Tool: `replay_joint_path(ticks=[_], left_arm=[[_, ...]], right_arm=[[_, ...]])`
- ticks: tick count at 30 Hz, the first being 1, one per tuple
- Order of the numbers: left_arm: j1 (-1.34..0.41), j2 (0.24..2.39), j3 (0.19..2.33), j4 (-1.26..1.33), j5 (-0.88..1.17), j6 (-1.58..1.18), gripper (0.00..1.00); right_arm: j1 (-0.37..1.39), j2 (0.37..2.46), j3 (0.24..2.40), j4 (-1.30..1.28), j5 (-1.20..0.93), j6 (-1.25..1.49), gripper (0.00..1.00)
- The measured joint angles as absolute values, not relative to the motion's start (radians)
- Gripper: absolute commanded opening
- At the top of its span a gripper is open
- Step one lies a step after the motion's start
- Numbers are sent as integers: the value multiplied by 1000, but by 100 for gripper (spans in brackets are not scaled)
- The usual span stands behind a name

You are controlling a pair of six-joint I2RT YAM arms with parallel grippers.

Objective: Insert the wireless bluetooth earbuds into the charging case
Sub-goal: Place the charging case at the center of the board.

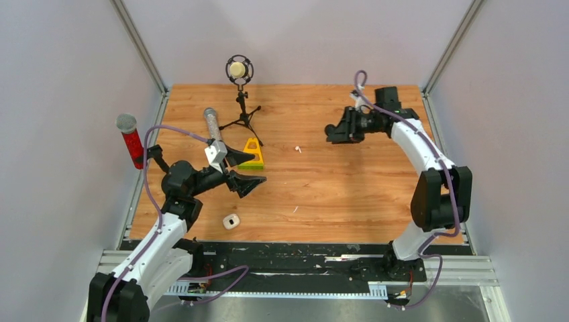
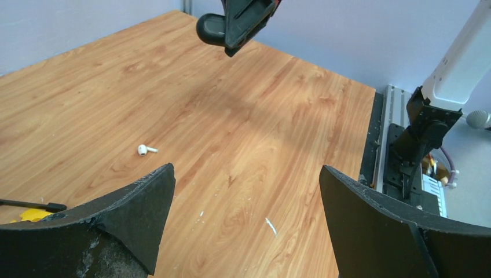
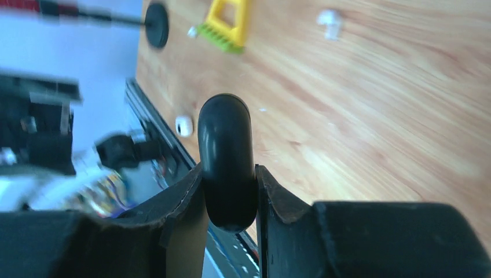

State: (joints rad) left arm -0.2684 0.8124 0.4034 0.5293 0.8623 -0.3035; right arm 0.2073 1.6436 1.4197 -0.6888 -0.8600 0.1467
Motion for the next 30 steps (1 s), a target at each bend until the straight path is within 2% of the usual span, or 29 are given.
replay_joint_path(ticks=[7,11,14,18,24,26,28,29,30], left_arm=[[-268,778,403,498,857,-286,100],[-268,765,403,496,862,-281,100],[-268,765,403,495,862,-280,100],[-268,765,403,495,862,-280,100],[-268,765,403,494,862,-277,100],[-268,766,403,493,862,-277,100],[-268,766,403,490,862,-273,100],[-268,767,403,490,862,-272,100],[-268,767,403,490,862,-270,100]], right_arm=[[-169,1822,1250,-611,-868,364,0],[-229,1881,1231,-599,-877,401,1],[-263,1922,1230,-560,-901,424,6],[-318,1988,1208,-499,-923,465,8],[-354,2053,1177,-459,-928,506,20],[-354,2056,1176,-449,-934,515,35],[-355,2056,1175,-438,-928,520,57],[-356,2056,1172,-433,-922,527,83],[-358,2056,1168,-429,-935,540,98]])
